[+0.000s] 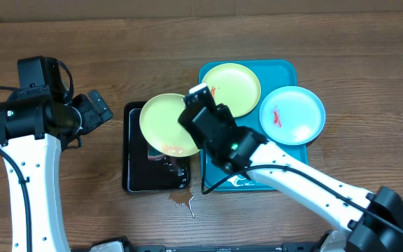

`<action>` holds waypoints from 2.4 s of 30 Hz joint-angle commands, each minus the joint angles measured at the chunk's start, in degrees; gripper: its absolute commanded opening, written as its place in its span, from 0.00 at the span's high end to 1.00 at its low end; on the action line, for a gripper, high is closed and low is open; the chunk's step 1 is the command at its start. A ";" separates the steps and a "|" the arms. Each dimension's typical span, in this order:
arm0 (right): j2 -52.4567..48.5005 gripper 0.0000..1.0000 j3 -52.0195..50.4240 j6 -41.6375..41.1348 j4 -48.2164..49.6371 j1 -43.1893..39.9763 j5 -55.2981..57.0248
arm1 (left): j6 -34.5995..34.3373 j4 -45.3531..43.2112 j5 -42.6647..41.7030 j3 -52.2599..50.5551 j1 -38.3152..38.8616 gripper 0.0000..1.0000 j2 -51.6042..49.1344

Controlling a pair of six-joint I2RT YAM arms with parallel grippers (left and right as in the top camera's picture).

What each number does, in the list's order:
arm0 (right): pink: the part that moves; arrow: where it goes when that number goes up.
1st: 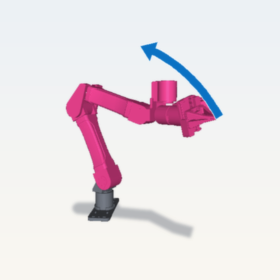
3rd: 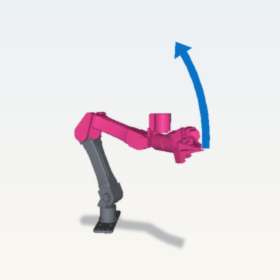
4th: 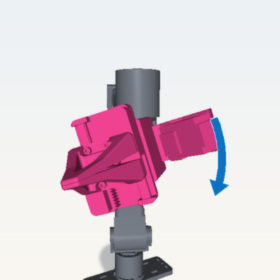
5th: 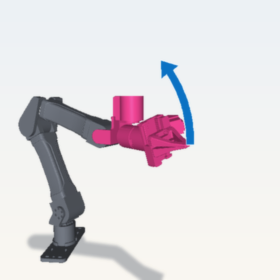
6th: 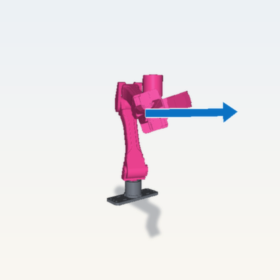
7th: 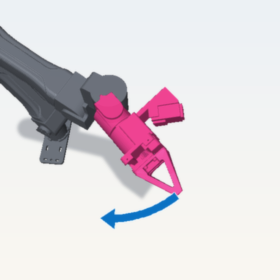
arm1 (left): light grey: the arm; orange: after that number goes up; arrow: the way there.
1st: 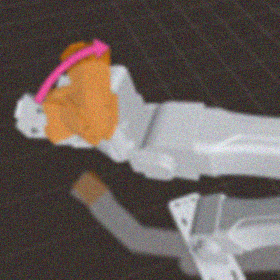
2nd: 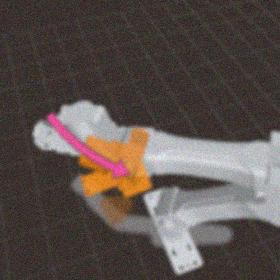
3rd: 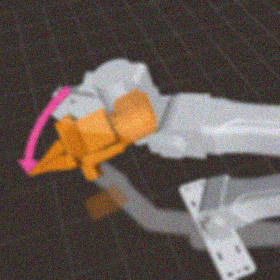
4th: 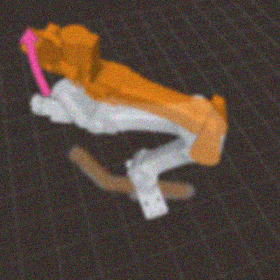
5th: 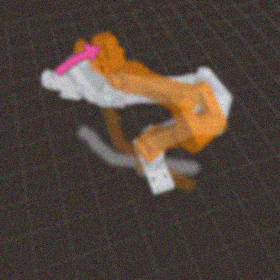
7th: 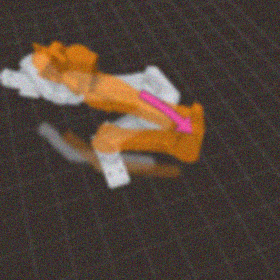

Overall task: Clean dirty plates on tray and stack at the side
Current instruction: 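Lift the yellow plate with right gripper and tilt it over black tray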

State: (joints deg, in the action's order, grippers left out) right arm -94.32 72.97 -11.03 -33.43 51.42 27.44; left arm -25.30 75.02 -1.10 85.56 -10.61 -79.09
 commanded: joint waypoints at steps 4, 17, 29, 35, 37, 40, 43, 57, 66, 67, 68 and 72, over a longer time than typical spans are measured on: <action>0.02 0.96 1.11 0.63 2.78 5.07 18.93 | 0.02 -0.07 0.02 0.63 -0.24 0.00 0.33; 0.02 0.96 1.11 6.05 4.63 14.62 36.09 | 0.02 -0.07 0.02 0.63 -0.24 0.00 0.33; 0.02 0.96 1.11 14.27 6.21 17.09 39.04 | 0.02 -0.07 0.02 0.66 -0.24 0.00 0.33; 0.02 0.96 1.11 14.34 8.11 17.09 42.86 | 0.02 -0.09 0.02 0.66 -0.24 0.00 0.33; 0.02 0.96 1.11 14.36 9.16 17.09 44.74 | 0.02 -0.07 0.02 0.63 -0.24 0.00 0.33; 0.02 0.96 1.11 14.99 9.68 17.09 44.94 | 0.02 -0.07 0.02 0.63 -0.24 0.00 0.33; 0.02 0.96 1.11 16.02 9.81 17.09 44.94 | 0.02 -0.07 0.02 0.63 -0.24 0.00 0.33; 0.02 0.96 1.11 16.00 9.86 17.09 44.92 | 0.02 -0.07 0.02 0.66 -0.24 0.00 0.33; 0.02 0.96 1.11 16.02 9.86 17.09 44.94 | 0.02 -0.07 0.02 0.63 -0.24 0.00 0.33; 0.02 0.96 1.11 16.00 9.86 17.09 44.94 | 0.02 -0.09 0.02 0.63 -0.24 0.00 0.33; 0.02 0.96 1.11 16.02 9.86 17.09 44.94 | 0.02 -0.09 0.02 0.63 -0.24 0.00 0.33; 0.02 0.96 1.11 16.00 10.27 17.09 44.94 | 0.02 -0.07 0.02 0.63 -0.24 0.00 0.33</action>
State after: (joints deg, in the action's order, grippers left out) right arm -95.11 72.97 4.99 -23.97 68.40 70.89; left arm -25.30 75.05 -1.10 85.56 -10.61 -79.09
